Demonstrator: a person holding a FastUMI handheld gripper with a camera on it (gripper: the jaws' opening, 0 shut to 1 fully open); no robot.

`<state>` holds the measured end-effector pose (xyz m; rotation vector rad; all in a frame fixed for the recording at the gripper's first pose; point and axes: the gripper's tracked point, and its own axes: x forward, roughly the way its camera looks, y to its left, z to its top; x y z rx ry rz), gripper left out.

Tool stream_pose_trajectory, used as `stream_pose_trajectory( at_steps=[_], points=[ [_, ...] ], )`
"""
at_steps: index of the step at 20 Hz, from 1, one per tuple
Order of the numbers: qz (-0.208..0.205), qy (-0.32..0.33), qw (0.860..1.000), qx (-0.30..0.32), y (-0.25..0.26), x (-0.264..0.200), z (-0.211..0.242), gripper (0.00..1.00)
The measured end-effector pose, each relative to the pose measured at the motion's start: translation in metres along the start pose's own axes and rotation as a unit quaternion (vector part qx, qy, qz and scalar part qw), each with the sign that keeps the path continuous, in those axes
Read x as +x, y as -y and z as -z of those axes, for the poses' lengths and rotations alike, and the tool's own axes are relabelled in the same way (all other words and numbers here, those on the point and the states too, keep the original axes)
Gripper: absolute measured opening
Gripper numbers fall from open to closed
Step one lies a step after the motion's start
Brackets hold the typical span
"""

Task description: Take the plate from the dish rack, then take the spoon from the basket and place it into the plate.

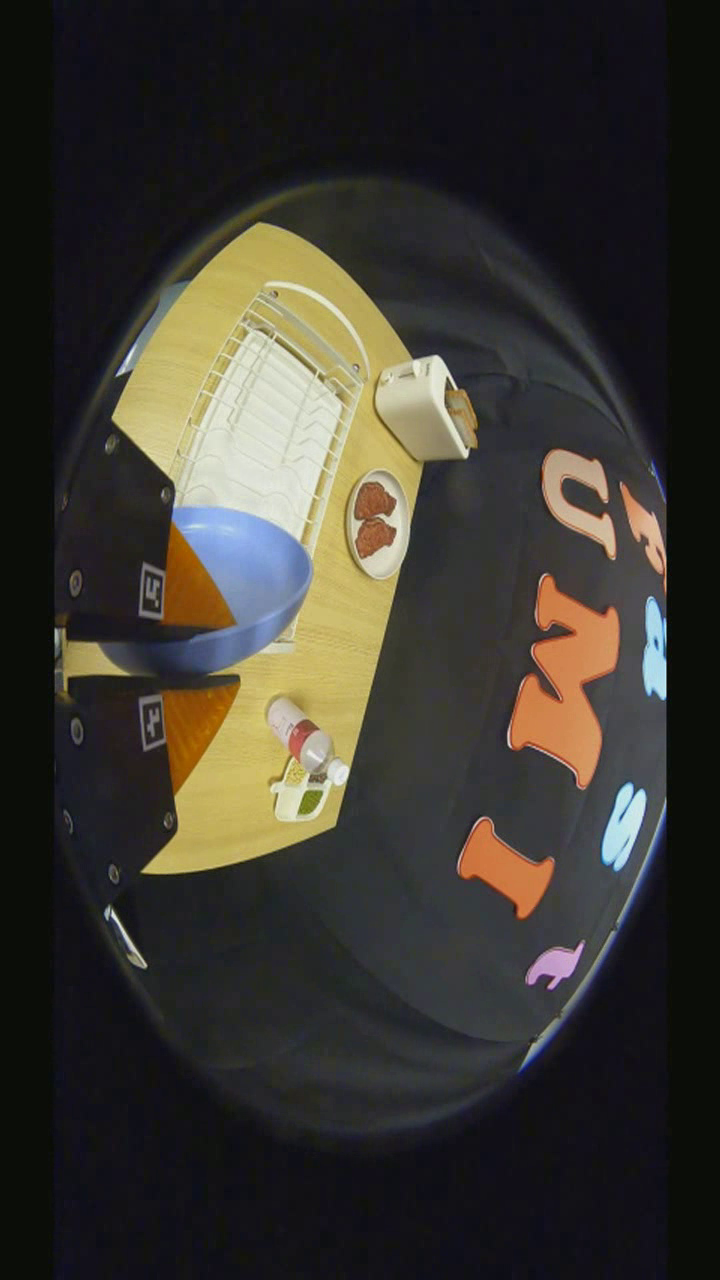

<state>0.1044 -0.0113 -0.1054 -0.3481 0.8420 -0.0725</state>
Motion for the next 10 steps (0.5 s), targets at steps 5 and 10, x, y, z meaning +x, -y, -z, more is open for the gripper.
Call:
stream_pose_trajectory(
  at_steps=[5,10],
  points=[
    [-0.048,0.003,0.999,0.024,-0.005,-0.021,0.044,0.13],
    [-0.091,0.008,0.994,0.054,-0.012,-0.037,0.081,0.13]
  ],
)
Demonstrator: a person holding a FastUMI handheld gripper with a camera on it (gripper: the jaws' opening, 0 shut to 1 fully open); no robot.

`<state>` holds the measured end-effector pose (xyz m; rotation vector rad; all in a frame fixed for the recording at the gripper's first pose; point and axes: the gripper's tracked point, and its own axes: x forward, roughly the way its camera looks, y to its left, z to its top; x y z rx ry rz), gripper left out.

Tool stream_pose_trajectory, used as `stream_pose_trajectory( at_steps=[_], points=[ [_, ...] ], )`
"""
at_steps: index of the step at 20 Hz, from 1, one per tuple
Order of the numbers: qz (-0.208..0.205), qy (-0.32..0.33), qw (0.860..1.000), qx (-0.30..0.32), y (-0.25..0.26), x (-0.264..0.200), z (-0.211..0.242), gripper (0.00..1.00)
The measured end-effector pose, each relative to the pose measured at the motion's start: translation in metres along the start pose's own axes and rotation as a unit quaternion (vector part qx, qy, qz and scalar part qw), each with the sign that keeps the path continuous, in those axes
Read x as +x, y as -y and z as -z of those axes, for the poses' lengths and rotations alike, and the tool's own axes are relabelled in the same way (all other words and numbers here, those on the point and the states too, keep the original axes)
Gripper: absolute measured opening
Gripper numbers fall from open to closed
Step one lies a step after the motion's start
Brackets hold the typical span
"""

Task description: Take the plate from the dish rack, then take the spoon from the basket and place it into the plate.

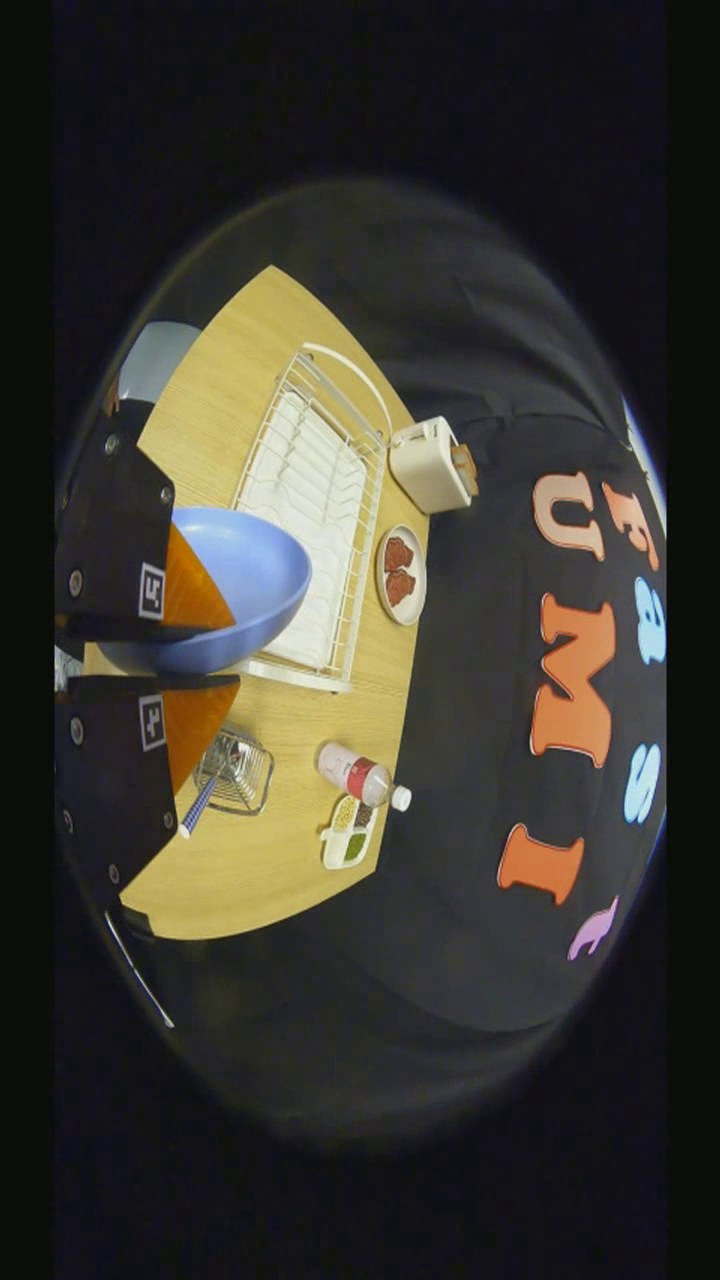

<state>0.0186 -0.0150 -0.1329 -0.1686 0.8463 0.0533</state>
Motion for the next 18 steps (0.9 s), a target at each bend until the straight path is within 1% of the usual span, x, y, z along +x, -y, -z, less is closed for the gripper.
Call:
stream_pose_trajectory(
  at_steps=[5,8,12,15,16,18],
  points=[
    [-0.042,-0.02,0.998,0.049,-0.006,0.003,0.047,0.13],
    [-0.054,-0.022,0.995,0.086,-0.008,0.008,0.066,0.13],
    [-0.069,-0.046,0.987,0.137,-0.011,0.021,0.099,0.13],
    [-0.063,-0.056,0.984,0.156,-0.01,0.036,0.116,0.13],
    [-0.073,-0.054,0.982,0.168,-0.016,0.037,0.116,0.13],
    [-0.078,-0.052,0.982,0.166,-0.021,0.043,0.122,0.13]
  ],
)
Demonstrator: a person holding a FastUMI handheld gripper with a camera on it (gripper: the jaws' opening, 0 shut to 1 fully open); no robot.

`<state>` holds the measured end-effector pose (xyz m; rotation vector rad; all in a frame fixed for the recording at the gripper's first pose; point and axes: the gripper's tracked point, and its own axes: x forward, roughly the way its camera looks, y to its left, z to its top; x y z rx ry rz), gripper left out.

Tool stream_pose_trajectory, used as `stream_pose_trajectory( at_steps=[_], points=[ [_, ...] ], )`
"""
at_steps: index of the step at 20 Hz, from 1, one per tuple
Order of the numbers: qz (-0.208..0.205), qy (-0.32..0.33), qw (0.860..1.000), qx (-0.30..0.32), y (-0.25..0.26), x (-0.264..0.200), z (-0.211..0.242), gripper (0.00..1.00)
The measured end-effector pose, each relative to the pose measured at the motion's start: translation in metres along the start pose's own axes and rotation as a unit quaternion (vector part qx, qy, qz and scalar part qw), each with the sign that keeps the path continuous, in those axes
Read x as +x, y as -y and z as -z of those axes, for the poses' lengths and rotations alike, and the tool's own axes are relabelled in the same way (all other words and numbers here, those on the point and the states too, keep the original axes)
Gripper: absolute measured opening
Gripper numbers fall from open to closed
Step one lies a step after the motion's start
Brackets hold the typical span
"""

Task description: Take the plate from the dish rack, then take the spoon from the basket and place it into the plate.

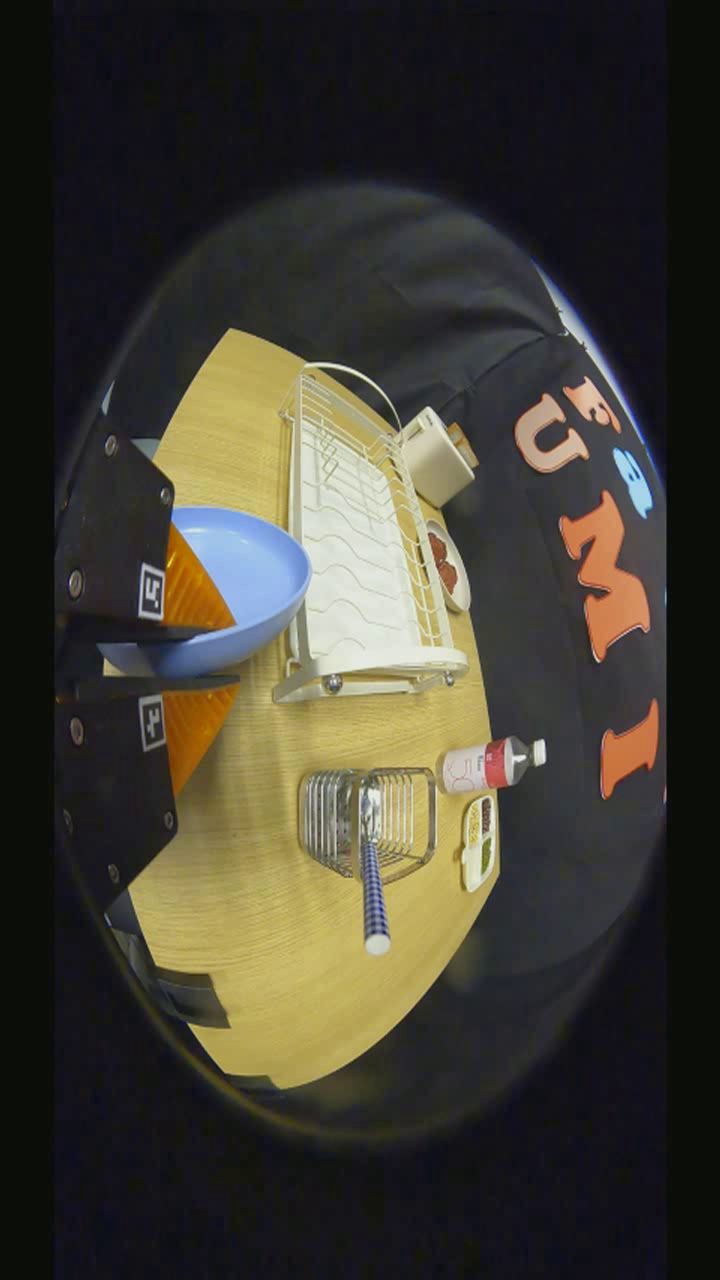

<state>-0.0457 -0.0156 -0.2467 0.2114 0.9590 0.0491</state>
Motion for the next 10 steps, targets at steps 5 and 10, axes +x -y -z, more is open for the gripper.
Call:
stream_pose_trajectory(
  at_steps=[5,10],
  points=[
    [0.005,-0.009,1.0,-0.001,0.007,0.015,0.019,0.18],
    [0.028,-0.006,1.0,0.006,0.021,0.026,0.029,0.19]
  ],
)
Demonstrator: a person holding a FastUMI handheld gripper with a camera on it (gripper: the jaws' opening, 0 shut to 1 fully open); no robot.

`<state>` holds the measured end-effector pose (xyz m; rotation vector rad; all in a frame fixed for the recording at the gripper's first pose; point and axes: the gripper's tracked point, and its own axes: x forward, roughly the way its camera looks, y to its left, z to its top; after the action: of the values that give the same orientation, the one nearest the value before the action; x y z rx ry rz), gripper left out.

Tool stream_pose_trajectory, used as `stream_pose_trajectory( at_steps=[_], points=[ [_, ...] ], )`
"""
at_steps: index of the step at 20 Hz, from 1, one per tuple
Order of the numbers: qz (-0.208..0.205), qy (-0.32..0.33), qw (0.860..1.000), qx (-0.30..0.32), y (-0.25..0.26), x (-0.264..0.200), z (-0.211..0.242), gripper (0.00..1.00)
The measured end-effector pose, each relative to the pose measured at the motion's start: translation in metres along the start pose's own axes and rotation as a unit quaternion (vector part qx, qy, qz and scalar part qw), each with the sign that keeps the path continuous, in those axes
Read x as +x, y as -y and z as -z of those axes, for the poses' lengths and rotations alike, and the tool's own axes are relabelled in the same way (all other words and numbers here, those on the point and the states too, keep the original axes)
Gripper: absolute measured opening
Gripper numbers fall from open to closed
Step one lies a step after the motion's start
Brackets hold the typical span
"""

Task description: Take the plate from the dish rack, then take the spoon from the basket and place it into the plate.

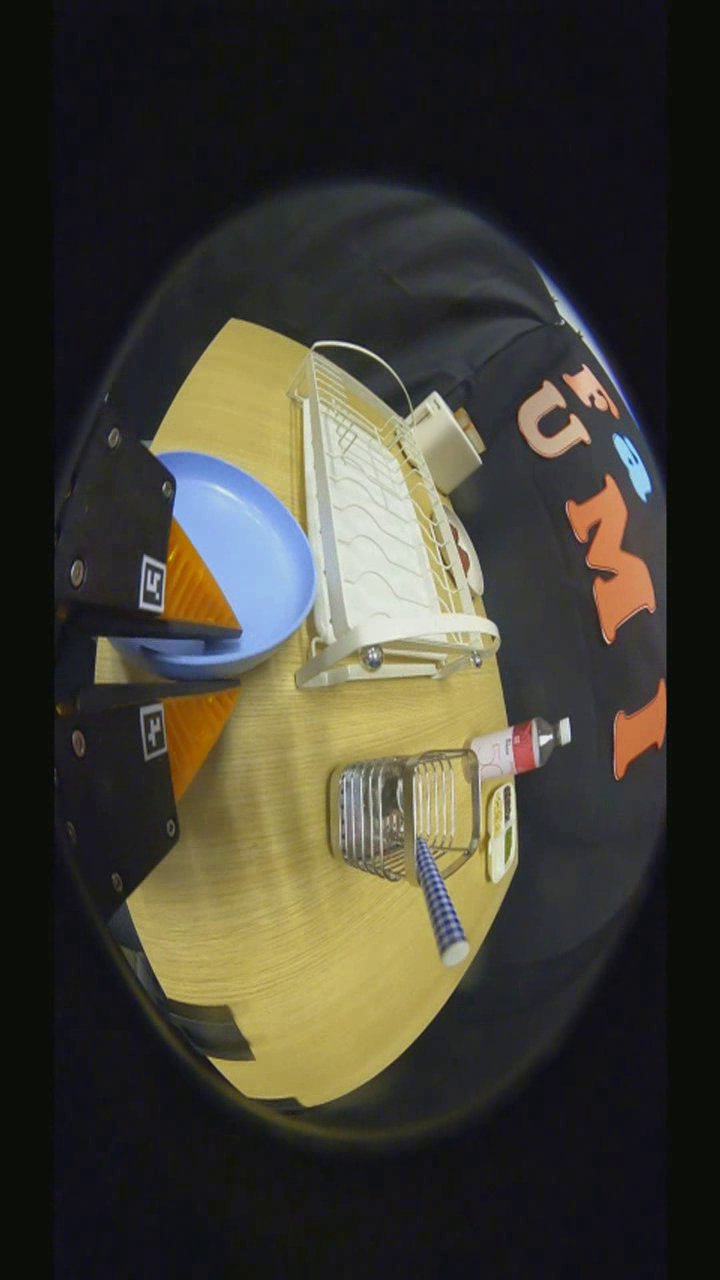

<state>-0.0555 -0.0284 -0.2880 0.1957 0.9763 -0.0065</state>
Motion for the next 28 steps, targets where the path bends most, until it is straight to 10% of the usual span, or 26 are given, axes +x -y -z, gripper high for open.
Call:
stream_pose_trajectory(
  at_steps=[12,21,28],
  points=[
    [0.023,0.054,0.998,0.002,0.019,-0.001,-0.014,0.15],
    [0.071,0.214,0.974,-0.013,0.062,-0.028,-0.086,0.54],
    [0.119,0.268,0.956,-0.022,0.084,-0.026,-0.112,0.57]
  ],
)
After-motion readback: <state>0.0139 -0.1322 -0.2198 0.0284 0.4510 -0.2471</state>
